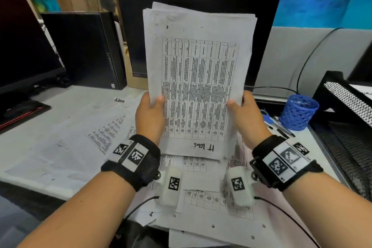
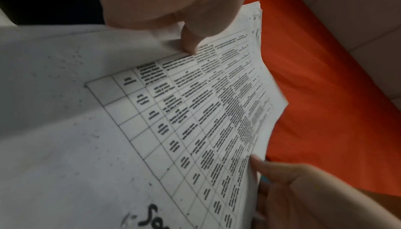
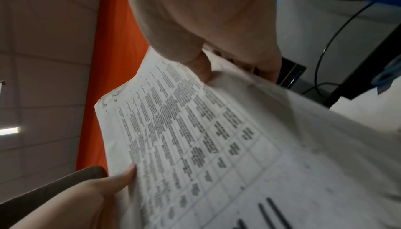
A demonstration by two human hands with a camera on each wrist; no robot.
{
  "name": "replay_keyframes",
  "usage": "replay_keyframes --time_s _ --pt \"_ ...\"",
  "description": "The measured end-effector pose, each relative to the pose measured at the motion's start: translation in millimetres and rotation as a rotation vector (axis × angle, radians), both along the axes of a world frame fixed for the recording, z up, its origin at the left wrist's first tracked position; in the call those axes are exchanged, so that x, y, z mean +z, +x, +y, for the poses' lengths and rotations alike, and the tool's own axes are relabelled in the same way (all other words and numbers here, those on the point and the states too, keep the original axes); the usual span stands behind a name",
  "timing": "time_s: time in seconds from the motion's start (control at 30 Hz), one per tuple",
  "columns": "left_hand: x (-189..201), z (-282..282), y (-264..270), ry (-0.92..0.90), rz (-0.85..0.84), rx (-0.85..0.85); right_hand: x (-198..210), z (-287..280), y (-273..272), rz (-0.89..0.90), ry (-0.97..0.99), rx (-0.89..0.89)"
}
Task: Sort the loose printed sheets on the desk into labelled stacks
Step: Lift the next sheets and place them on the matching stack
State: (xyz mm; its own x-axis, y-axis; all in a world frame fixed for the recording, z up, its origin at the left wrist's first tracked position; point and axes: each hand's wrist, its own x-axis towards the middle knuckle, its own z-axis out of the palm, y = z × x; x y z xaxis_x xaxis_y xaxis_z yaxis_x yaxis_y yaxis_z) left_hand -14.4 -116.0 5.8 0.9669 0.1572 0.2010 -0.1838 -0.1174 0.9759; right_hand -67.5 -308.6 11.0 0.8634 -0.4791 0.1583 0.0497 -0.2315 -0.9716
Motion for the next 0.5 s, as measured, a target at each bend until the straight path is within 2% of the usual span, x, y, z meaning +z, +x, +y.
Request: replay_keyframes --time_s 0.13,0.23,0.37,0.5 --pt "12.3 -6.3 -5.2 -0.082 -0.006 -0.050 -3.1 -16.8 -19.1 0.168 -0.092 0.045" --pt "19.5 -17.2 -16.2 -0.122 -0.009 -0.168 1.2 -29.3 -39.0 0.211 -0.149 0.024" --pt "29.8 -29.6 -31.8 0.000 -0.039 -0.296 20.4 -57.3 -68.8 0.176 -0.233 -0.034" --pt "32.5 -42.3 -49.6 0.089 -0.050 -0.488 44.8 -86.2 -104.1 0.137 -0.189 -0.078"
